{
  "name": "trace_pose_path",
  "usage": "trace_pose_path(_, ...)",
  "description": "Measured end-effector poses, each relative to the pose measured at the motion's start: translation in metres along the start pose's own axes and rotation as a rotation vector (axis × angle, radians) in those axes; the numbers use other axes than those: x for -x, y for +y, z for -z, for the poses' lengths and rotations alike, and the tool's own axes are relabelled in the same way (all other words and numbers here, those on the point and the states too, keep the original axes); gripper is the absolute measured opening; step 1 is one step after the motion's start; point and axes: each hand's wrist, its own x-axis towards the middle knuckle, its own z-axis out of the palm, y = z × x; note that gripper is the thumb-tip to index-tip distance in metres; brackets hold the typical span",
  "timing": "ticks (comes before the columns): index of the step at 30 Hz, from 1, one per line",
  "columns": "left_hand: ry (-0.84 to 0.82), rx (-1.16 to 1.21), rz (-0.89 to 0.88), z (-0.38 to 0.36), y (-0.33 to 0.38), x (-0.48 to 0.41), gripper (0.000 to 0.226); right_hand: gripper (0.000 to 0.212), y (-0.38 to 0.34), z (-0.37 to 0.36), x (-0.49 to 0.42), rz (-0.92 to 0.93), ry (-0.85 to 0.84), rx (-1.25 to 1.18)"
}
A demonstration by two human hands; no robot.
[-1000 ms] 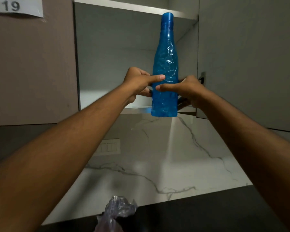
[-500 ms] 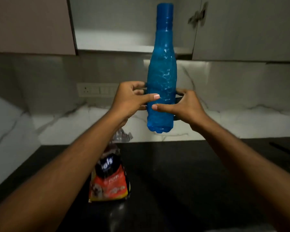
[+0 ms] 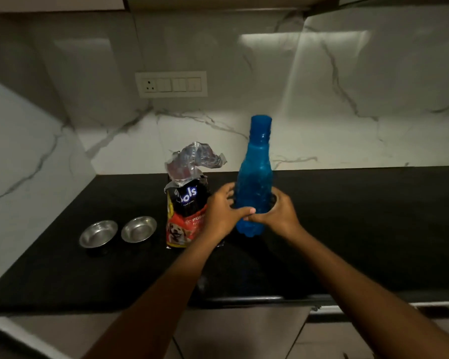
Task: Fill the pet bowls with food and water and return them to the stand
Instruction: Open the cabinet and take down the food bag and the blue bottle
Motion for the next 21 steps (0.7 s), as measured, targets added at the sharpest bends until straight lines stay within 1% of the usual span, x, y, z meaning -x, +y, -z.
trace_pose_path(4, -0.021, -0.1, 0.042, -0.012, -0.038, -0.011, 0.068, 0.092, 0.036, -0.021, -0.002, -0.064, 0.001, -0.032)
trace_pose_path(7, -0.042, -0.13, 0.06, -0.019, -0.056, -0.019, 0.067, 0.096, 0.056, -0.034, -0.007, -0.128, 0.005, -0.047)
trace_pose_path(14, -0.06, -0.155, 0.083, -0.028, -0.095, -0.027, 0.067, 0.095, 0.083, -0.052, -0.014, -0.2, -0.019, -0.055)
trace_pose_path(21, -0.064, -0.137, 0.067, -0.031, -0.106, -0.029, 0.066, 0.094, 0.086, -0.054, -0.02, -0.23, -0.064, -0.105)
